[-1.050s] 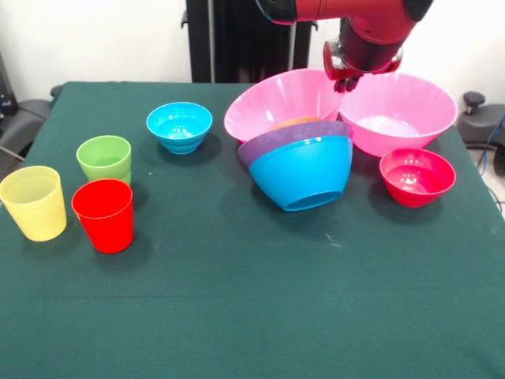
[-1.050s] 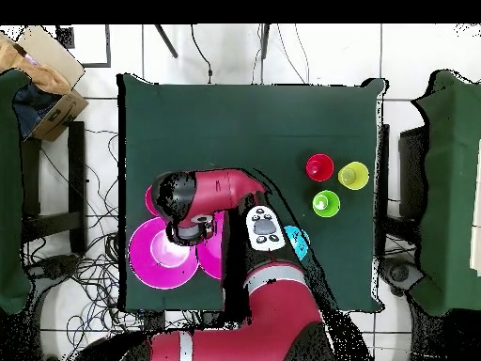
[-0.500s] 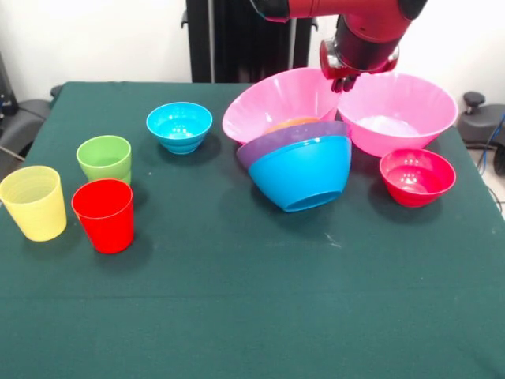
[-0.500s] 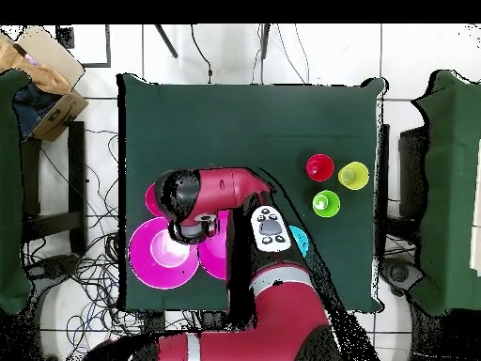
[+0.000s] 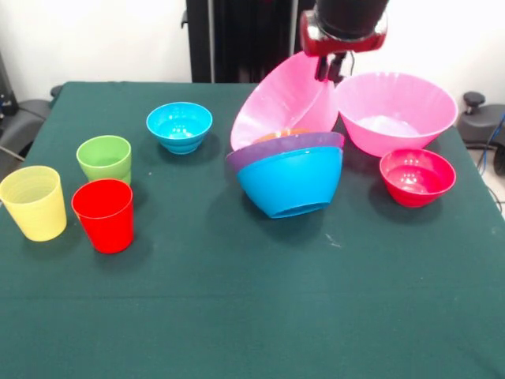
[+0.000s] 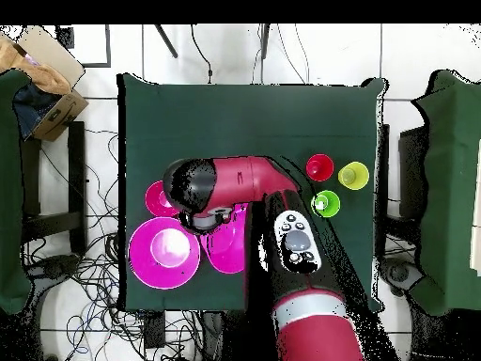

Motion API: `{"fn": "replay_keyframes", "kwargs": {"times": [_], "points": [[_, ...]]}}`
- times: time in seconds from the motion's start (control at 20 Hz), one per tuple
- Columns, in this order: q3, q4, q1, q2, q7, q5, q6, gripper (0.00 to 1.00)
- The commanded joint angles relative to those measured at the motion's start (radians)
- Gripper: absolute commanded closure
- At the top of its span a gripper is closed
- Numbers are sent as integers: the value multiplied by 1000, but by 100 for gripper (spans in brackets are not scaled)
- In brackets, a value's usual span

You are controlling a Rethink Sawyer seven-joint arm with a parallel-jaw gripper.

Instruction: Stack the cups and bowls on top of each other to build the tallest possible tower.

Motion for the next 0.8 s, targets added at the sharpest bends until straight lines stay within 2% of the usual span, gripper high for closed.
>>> {"fn": "replay_keyframes", "kwargs": {"times": [0.05,0.3,0.8], "points": [[133,-32,-46,-70,-257,-81,-49,100],[170,17,-82,-94,-266,-106,-107,100],[200,9,-82,-78,-224,-179,-91,100]]}}
